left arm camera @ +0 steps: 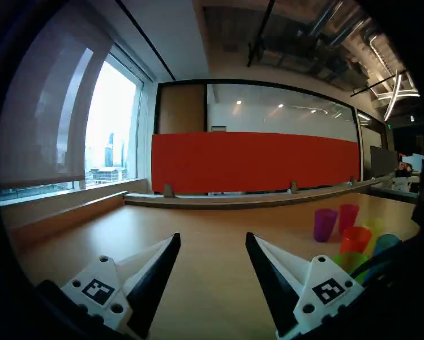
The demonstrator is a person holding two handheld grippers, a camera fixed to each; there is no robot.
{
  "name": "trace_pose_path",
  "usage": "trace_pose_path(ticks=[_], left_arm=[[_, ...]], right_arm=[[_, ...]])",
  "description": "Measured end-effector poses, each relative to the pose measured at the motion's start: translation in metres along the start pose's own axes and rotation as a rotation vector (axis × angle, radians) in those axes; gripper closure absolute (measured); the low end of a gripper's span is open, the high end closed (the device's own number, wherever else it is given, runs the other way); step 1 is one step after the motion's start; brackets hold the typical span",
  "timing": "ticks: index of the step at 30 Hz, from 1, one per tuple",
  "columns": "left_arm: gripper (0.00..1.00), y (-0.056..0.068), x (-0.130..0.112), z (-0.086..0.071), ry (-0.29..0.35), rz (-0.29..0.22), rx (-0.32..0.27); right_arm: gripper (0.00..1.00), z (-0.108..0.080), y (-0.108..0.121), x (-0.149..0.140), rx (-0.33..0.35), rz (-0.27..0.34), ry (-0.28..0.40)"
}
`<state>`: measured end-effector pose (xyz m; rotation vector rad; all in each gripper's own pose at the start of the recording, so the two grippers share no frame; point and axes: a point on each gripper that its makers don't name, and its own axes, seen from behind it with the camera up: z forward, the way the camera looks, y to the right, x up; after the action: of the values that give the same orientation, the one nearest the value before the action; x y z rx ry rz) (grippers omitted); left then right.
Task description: Pour water
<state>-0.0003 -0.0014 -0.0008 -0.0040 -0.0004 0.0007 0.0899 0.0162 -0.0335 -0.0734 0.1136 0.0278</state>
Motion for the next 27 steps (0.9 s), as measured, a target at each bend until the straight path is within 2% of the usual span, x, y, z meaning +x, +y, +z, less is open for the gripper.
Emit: trace_pose_path(ticks=[6,9,18,27], left_arm=[[0.15,0.000,0.000,0.000,0.000,-0.001,0.000],[0.15,0.000,-0.001,0.000,0.000,-0.001,0.000],[0.15,0.000,0.000,0.000,0.000,-0.001,0.000],[0.15,-0.001,0.000,0.000,0.000,0.000,0.000]], right_arm=[[0.01,0.005,-0.017,-0.012,0.051,0.001,0.023],[0.01,0.008,-0.022,-0.025,0.070,-0.005,0.010],[0.01,0.014,-0.024,-0.045,0.066,-0.054,0.003],[0.01,0.018,-0.022,-0.064,0.072,-0.038,-0.035]])
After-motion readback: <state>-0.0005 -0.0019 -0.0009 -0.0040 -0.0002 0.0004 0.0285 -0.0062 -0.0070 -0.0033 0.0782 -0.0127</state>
